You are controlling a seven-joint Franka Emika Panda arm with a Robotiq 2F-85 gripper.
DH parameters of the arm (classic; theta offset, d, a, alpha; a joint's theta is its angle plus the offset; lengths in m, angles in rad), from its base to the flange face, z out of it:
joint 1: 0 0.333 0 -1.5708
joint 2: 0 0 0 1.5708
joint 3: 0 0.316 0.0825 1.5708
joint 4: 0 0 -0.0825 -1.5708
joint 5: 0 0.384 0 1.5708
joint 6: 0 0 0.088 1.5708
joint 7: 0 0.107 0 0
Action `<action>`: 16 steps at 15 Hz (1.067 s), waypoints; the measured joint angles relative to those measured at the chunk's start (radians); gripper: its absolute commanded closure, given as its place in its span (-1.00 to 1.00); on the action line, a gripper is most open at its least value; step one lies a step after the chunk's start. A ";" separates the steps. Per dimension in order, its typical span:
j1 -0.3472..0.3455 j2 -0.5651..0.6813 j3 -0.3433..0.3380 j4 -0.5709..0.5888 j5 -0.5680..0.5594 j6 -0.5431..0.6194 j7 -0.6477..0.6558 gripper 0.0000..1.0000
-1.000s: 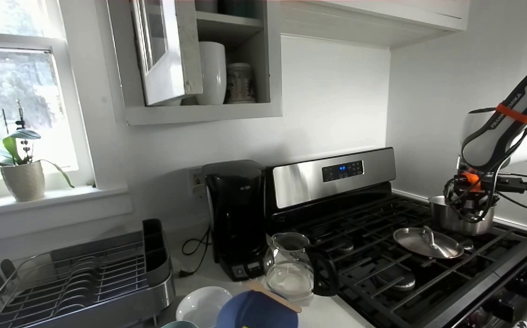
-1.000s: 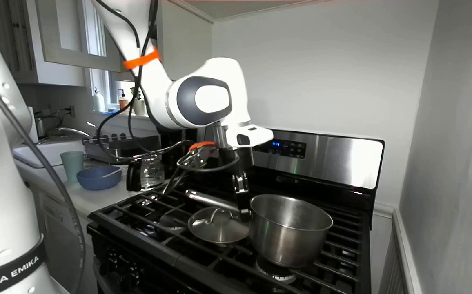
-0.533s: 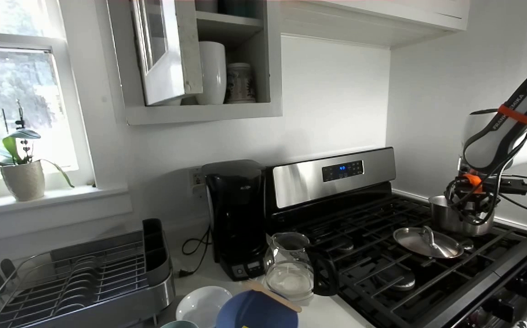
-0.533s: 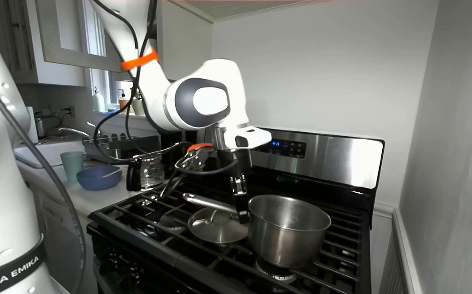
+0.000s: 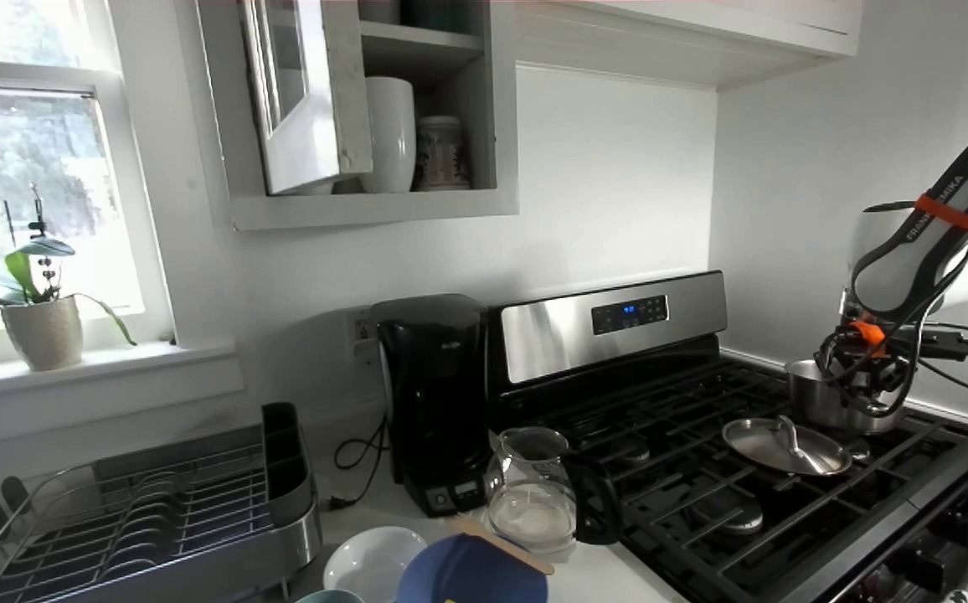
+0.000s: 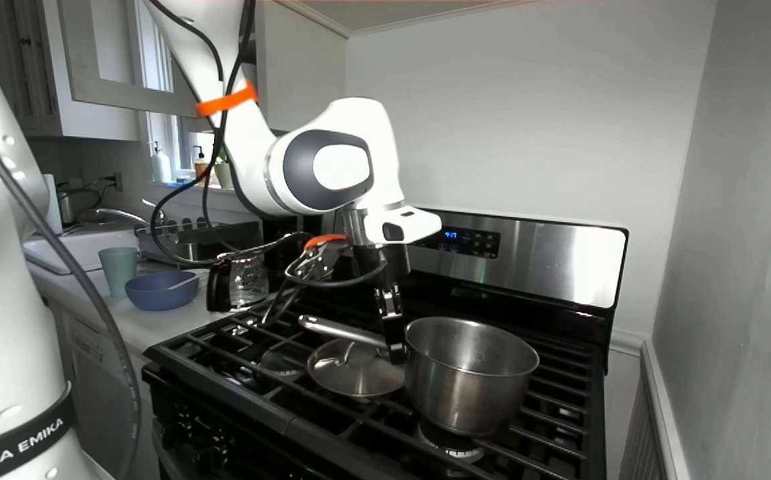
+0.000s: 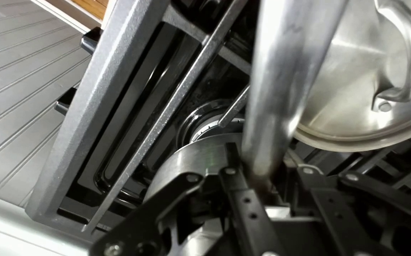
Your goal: Move the pot to the right
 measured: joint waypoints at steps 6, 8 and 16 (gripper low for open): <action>0.006 0.000 0.000 0.002 -0.013 0.004 0.000 -0.44; 0.008 0.000 0.000 0.003 -0.013 0.004 0.000 -0.36; 0.009 -0.001 0.000 0.004 -0.032 0.000 0.000 -0.16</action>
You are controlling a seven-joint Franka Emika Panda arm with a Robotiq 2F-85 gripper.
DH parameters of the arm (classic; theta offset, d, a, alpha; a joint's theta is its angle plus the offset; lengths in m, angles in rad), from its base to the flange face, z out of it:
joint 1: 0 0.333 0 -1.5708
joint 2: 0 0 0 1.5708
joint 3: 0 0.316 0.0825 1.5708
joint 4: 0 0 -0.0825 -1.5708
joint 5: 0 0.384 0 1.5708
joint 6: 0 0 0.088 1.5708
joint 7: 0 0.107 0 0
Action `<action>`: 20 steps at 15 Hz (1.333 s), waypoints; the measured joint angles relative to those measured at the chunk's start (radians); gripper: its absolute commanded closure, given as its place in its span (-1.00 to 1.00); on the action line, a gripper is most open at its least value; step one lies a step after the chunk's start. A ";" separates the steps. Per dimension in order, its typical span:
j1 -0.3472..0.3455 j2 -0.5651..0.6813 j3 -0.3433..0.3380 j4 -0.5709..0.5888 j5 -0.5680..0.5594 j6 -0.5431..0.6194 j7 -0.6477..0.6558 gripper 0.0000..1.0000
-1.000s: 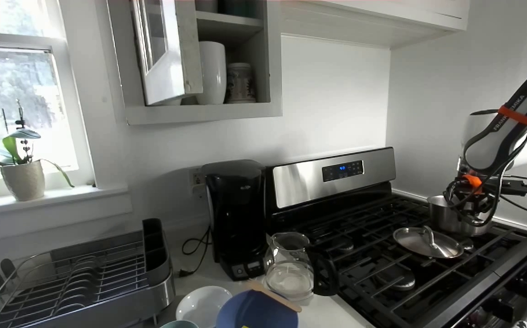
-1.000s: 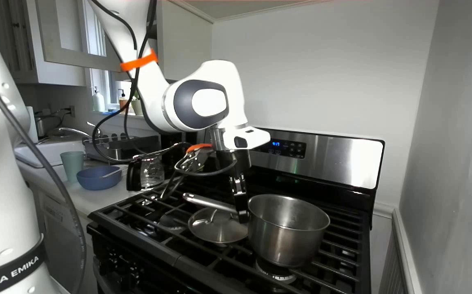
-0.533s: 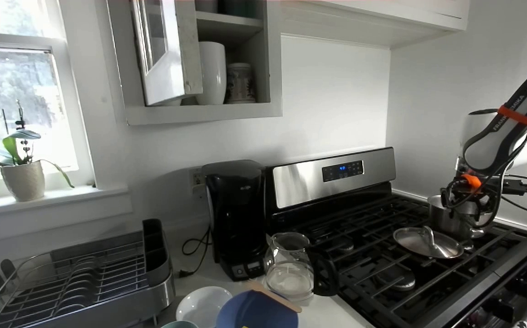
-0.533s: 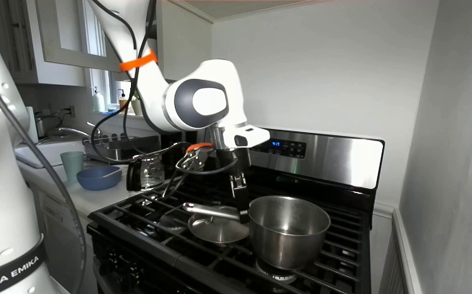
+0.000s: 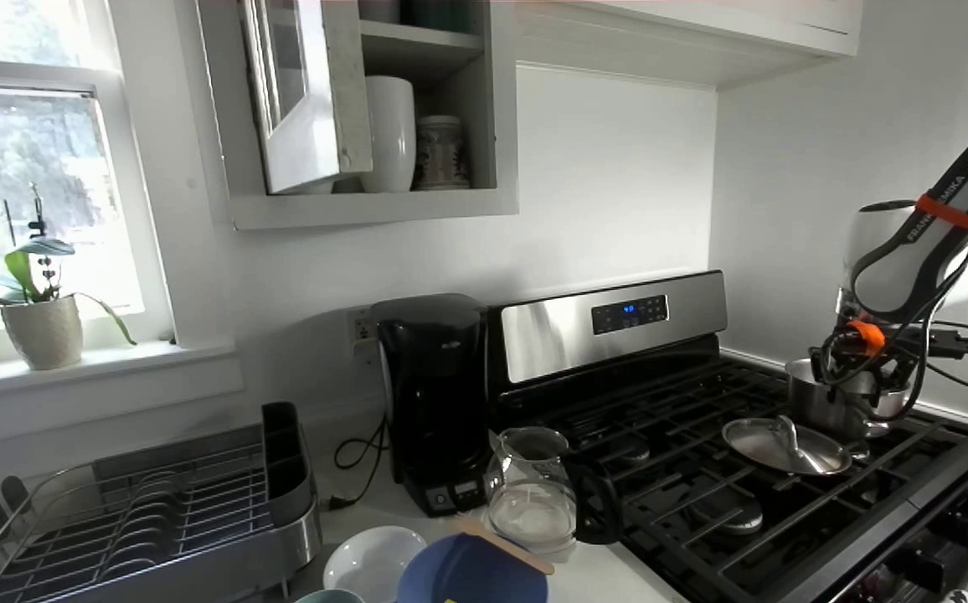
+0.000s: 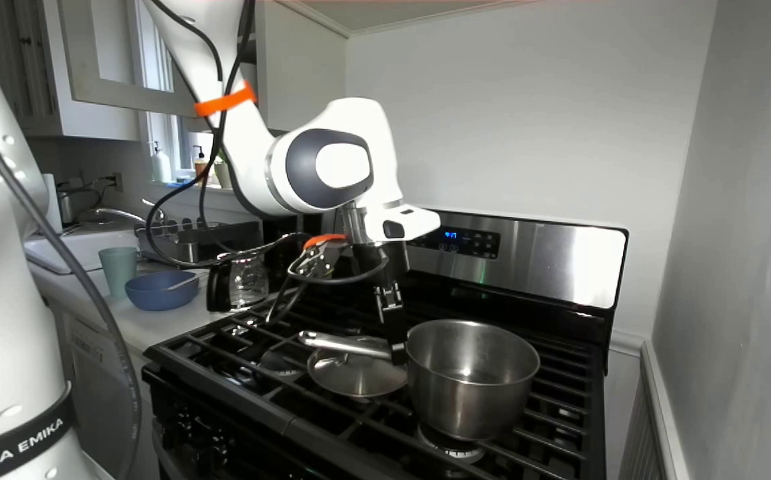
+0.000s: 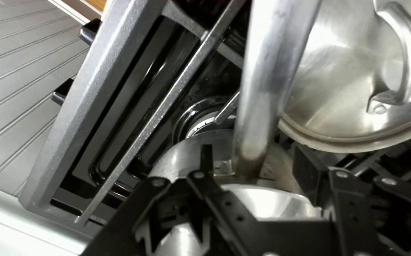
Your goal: Move the pot to the right
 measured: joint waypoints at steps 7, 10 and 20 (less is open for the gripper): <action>0.000 0.003 0.000 -0.001 -0.054 -0.007 0.014 -0.65; 0.000 0.003 0.000 -0.002 -0.080 -0.010 0.022 -0.53; 0.003 0.007 0.000 -0.002 -0.111 -0.061 0.034 0.36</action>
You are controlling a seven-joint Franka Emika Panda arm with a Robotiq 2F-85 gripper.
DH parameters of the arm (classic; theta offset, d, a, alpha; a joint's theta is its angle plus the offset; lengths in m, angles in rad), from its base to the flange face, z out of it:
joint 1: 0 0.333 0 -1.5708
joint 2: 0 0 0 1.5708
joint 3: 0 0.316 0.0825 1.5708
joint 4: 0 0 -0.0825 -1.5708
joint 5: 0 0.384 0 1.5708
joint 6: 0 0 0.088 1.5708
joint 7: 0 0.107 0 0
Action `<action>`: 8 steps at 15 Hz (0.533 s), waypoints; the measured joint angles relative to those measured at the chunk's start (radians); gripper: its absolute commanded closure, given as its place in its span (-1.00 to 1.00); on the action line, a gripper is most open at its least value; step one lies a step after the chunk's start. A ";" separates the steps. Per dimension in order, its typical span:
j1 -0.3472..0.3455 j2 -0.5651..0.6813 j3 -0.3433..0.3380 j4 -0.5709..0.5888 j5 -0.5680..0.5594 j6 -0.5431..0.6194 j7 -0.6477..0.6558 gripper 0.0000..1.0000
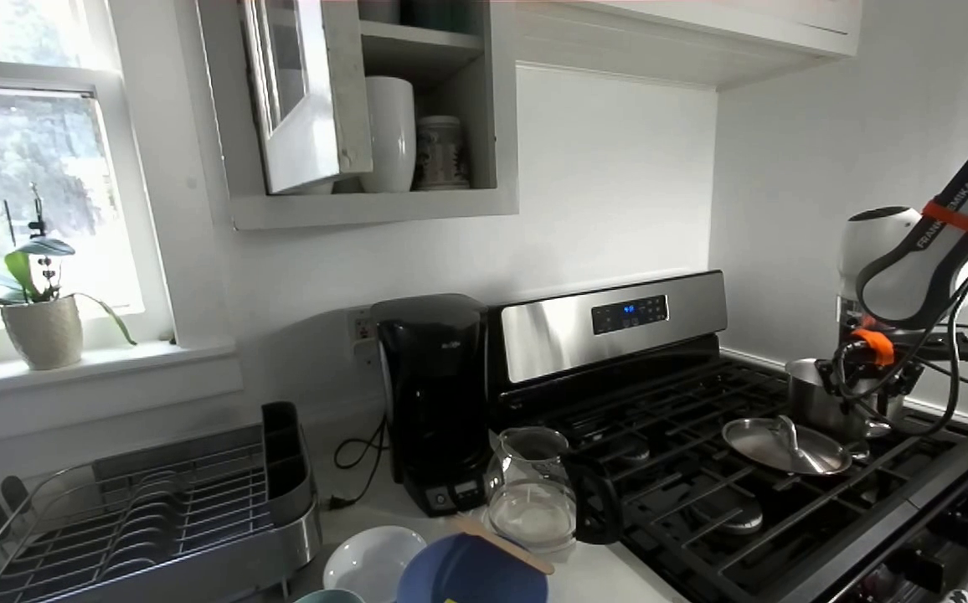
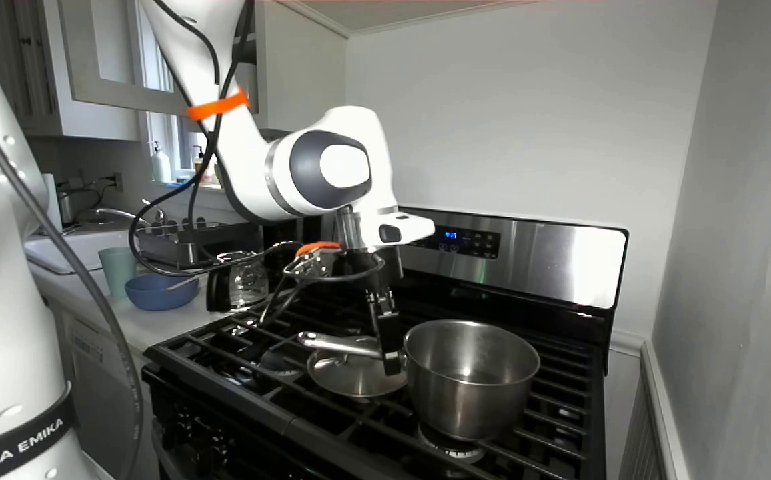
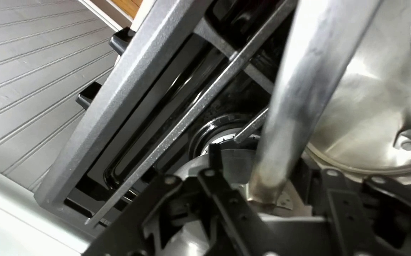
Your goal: Move the pot to the right
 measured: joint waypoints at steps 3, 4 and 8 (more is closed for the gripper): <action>0.010 0.000 0.000 0.000 0.000 -0.001 -0.001 0.37; 0.012 0.000 0.000 0.000 0.000 -0.002 -0.001 0.35; 0.015 0.000 0.000 0.000 0.000 -0.009 -0.008 0.43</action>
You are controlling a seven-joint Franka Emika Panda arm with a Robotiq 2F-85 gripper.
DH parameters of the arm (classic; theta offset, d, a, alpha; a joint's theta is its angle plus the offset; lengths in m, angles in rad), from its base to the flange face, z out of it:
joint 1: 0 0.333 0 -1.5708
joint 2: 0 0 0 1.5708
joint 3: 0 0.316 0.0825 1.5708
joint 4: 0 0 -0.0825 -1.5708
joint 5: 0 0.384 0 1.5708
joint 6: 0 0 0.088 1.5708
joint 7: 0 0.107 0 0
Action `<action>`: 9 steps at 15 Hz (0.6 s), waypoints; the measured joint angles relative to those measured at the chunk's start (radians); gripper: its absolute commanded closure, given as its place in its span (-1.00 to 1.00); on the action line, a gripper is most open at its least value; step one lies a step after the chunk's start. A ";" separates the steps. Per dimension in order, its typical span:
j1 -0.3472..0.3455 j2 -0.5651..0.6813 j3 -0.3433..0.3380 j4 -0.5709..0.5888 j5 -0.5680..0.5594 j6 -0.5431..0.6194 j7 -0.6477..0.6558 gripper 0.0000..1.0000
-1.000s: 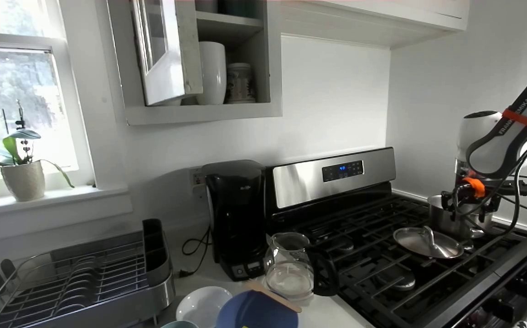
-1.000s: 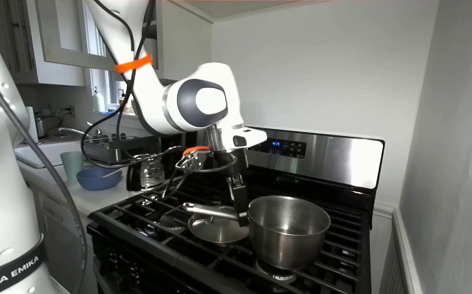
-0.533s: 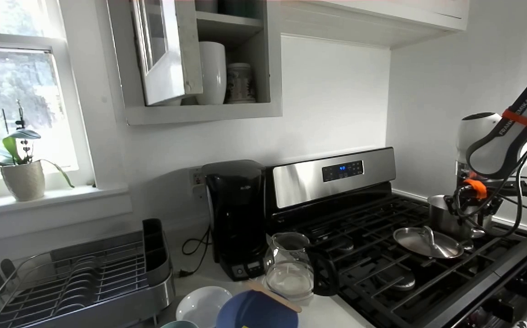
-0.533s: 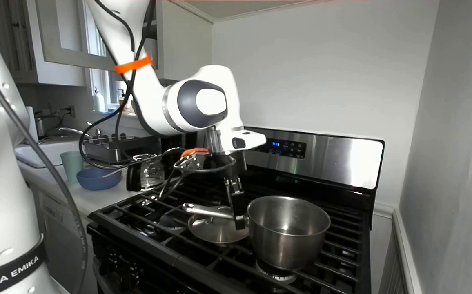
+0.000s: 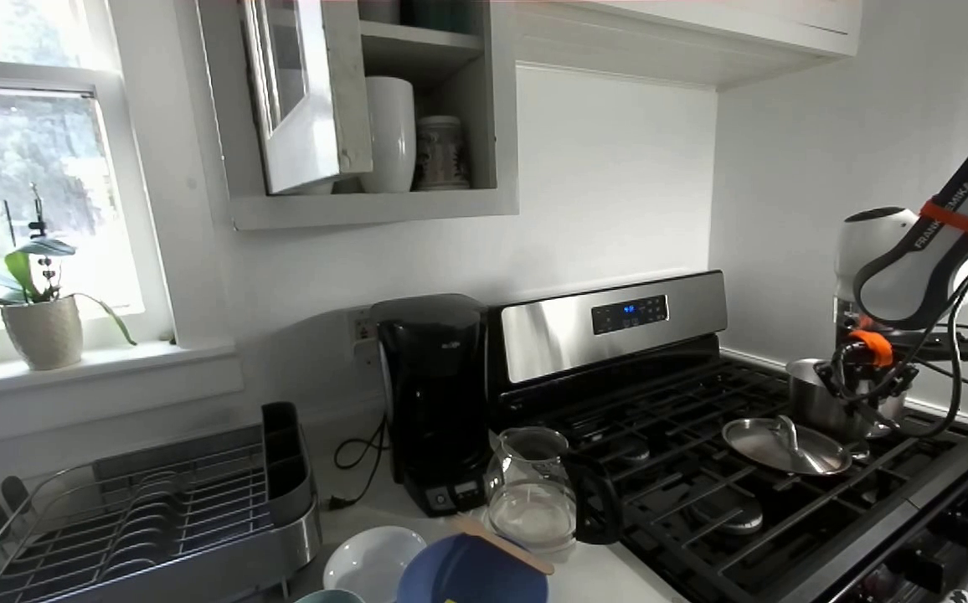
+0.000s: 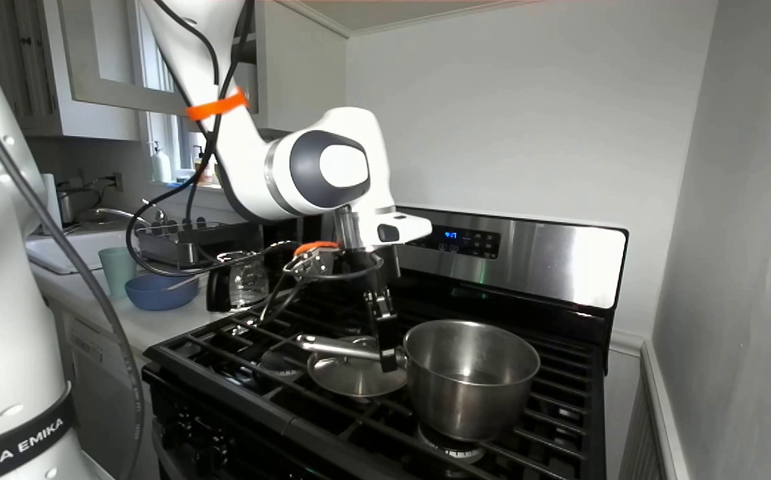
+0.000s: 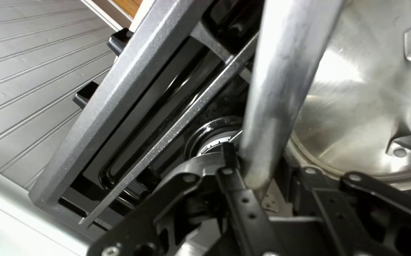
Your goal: Move the pot to the right
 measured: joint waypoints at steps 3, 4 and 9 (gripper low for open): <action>0.003 0.000 -0.001 0.001 0.000 -0.010 -0.011 0.54; 0.003 0.000 -0.004 0.001 0.000 -0.013 -0.015 0.54; 0.006 0.000 -0.009 0.001 0.000 -0.015 -0.039 0.61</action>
